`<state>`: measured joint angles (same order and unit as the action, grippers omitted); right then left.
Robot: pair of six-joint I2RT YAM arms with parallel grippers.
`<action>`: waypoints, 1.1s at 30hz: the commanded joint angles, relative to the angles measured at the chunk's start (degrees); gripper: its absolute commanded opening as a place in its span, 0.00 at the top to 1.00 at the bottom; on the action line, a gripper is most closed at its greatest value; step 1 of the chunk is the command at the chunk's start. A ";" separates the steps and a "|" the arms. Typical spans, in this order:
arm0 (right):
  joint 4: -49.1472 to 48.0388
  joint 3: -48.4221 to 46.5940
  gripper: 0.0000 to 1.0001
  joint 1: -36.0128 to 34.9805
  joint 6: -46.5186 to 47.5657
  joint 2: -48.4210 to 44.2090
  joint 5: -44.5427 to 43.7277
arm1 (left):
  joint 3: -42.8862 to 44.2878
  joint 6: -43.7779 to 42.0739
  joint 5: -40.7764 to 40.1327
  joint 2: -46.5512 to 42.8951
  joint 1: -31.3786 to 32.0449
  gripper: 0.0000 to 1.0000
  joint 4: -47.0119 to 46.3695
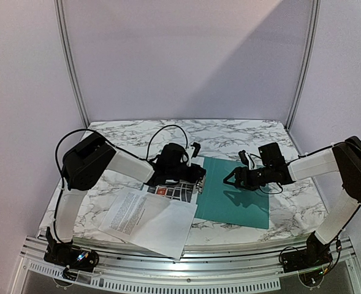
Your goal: Put the files into the folder
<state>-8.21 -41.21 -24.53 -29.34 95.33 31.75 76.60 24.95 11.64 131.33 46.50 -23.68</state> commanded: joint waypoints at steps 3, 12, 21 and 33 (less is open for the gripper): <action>1.09 -0.54 0.22 -0.78 -0.11 0.74 -1.23 | -6.42 -1.71 2.78 5.69 0.39 1.00 21.49; 1.15 -0.79 0.22 -0.79 -0.10 0.65 -1.01 | -6.29 -1.91 5.05 5.11 0.77 1.00 20.45; 1.26 -0.89 0.22 -0.87 -0.10 0.57 -0.99 | -6.55 -1.53 5.76 3.44 0.96 0.94 19.64; 1.69 -1.48 0.23 -0.88 -0.01 0.49 -0.98 | -4.92 -1.88 4.90 1.61 0.87 0.82 21.00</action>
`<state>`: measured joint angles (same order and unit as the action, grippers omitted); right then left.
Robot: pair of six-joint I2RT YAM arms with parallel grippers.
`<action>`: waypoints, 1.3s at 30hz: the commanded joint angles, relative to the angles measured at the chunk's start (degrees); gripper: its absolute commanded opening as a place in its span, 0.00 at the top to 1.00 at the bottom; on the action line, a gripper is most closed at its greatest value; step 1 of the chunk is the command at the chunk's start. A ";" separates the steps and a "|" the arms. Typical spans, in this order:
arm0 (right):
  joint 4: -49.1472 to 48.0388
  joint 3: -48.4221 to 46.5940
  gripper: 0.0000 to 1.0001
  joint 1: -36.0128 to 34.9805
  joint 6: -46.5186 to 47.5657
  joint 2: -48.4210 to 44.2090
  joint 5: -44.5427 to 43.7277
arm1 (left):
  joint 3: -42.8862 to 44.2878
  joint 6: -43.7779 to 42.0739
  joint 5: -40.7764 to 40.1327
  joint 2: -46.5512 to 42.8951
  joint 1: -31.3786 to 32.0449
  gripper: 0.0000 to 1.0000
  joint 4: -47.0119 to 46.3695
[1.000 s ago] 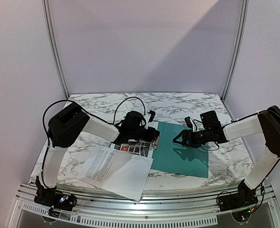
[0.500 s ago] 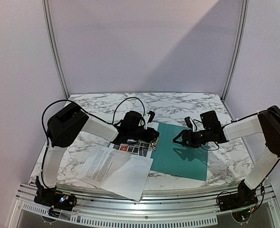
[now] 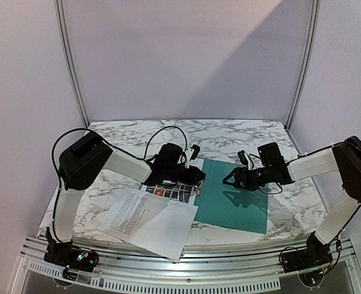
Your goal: Put the files into the folder
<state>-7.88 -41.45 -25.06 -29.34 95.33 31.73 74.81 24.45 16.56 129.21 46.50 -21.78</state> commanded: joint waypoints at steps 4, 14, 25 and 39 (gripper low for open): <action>2.00 -2.17 0.22 -0.44 0.28 0.48 -0.96 | -1.78 -2.15 -0.38 2.59 0.78 0.70 20.17; 4.52 -5.01 0.22 -0.99 1.30 -0.03 -1.07 | 0.95 -2.49 -0.38 -0.82 -0.23 0.61 22.62; 4.55 -3.89 0.22 -3.32 0.06 -2.70 -0.68 | 0.85 -2.79 0.40 -5.88 -2.73 0.56 24.90; 4.27 -2.73 0.20 -7.70 -1.69 -4.53 -1.46 | 3.83 -4.58 0.25 -7.96 -5.22 0.36 26.00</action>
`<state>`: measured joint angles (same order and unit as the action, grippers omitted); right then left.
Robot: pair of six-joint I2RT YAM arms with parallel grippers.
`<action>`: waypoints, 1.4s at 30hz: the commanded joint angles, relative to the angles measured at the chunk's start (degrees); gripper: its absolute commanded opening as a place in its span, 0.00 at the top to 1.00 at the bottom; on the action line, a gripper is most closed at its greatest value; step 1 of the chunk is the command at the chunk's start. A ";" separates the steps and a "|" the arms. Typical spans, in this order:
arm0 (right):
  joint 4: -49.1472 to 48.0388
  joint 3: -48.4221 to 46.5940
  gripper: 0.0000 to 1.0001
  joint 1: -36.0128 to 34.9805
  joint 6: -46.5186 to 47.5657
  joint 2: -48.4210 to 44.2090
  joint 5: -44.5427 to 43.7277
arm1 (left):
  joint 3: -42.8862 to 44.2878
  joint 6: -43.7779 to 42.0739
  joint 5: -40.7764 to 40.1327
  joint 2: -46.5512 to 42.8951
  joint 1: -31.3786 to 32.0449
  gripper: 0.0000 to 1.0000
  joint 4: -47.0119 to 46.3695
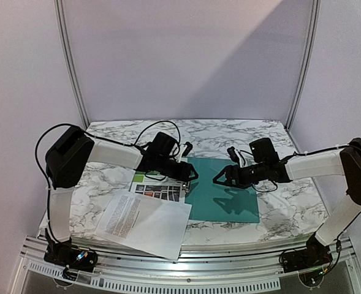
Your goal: Put the files into the folder
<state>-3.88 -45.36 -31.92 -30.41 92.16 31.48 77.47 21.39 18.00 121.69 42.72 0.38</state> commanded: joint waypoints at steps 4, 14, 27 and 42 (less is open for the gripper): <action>0.01 1.51 0.20 -1.25 -1.02 -1.41 -1.43 | 4.69 -3.17 -2.30 2.39 -2.14 0.30 5.75; 0.72 0.94 0.20 -1.98 -1.13 -1.55 -1.45 | 10.44 -5.78 -3.49 4.63 -2.59 0.29 7.00; 0.29 -0.34 0.20 -3.49 -1.75 -0.05 -0.99 | 5.78 -8.64 -13.22 -7.61 -3.41 0.31 9.88; -0.22 -0.75 0.03 -3.95 -1.41 -0.57 -1.83 | -12.08 -4.11 -32.76 -29.25 -6.60 0.01 1.10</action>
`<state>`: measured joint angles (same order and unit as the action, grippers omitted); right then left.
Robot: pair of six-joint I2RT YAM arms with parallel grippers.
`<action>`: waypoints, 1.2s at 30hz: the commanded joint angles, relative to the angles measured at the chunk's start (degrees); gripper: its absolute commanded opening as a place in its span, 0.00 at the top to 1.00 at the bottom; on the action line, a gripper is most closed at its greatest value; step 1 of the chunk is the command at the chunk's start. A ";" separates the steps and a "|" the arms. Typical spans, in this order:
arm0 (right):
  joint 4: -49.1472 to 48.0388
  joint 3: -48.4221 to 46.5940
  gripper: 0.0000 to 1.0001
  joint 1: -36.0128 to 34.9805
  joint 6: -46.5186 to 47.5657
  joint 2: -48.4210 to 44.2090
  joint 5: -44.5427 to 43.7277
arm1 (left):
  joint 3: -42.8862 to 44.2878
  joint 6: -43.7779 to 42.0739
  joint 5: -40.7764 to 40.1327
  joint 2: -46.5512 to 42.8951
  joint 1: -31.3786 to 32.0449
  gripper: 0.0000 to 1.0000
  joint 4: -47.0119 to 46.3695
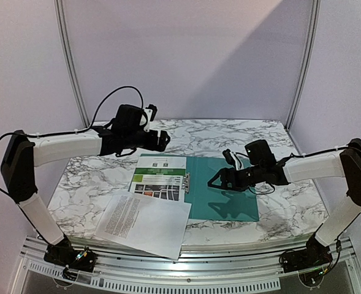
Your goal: Put the files into the folder
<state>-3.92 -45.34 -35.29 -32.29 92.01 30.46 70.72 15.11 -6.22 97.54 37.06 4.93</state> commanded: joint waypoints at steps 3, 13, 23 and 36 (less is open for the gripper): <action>-0.21 -0.62 0.01 -0.72 0.59 -1.14 -1.51 | -9.14 3.34 -10.31 -10.03 -1.77 0.00 -3.94; -2.47 -0.54 0.01 -1.15 0.22 -0.54 0.31 | -16.44 9.01 -15.41 -22.54 -2.77 0.01 6.19; -5.92 -0.95 0.01 -1.12 -0.81 2.35 5.20 | -25.88 14.19 -9.01 -33.51 -2.22 0.15 14.33; -9.57 -1.67 0.01 -2.45 -2.07 4.90 11.94 | -31.21 22.75 -5.34 -36.76 7.10 0.35 23.34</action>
<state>-11.75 -45.50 -36.47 -34.26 95.09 39.07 41.63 34.33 -13.26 61.01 40.93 23.79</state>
